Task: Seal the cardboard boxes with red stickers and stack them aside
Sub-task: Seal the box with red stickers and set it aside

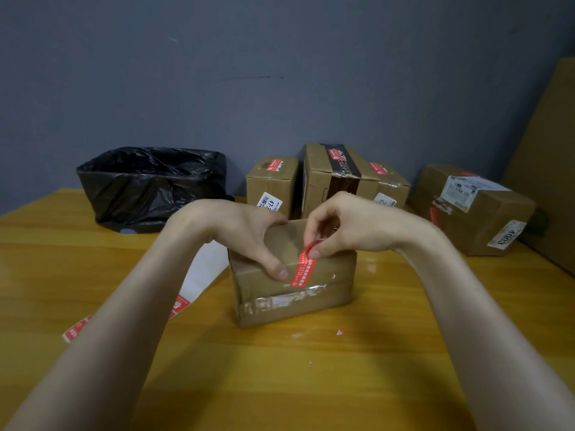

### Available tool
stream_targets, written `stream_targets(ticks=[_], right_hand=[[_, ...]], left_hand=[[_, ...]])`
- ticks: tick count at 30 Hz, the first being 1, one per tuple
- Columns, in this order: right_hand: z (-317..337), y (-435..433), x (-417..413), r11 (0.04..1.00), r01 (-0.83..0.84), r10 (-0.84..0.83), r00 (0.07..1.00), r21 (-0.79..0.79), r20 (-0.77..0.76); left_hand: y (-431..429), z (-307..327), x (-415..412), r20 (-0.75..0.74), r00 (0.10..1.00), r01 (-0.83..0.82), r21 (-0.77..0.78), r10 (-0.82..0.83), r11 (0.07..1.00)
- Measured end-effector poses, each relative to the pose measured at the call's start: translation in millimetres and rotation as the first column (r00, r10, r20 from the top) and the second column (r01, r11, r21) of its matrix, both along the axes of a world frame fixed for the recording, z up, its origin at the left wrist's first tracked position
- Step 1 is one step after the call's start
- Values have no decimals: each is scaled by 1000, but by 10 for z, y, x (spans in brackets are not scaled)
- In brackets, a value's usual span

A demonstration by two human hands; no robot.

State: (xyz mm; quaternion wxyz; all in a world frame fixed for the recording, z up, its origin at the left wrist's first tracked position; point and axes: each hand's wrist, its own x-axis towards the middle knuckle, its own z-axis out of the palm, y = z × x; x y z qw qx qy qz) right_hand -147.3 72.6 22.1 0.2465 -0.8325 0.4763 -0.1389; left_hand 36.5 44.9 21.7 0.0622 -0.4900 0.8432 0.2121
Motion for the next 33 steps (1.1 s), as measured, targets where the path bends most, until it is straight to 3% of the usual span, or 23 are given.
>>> stream_targets(ticks=[4,8,21,33], right_hand=[[8,-12,-26,998,36,-30,992,-49,121],[35,-5,-45,997,60,-52,987,-50,151],[126,81,-58,1000,27,-27,986,7,166],[163,104,-49,995,52,-35,983,-89,180]], left_hand=[[6,34,27,-50,998,-24,-16,24,1000],[2,38,27,-71,996,-47,-23,45,999],[-32,42,61,-111,994,-14,22,17,1000],[-84,60,180,-310,951,22,-9,-23,1000]])
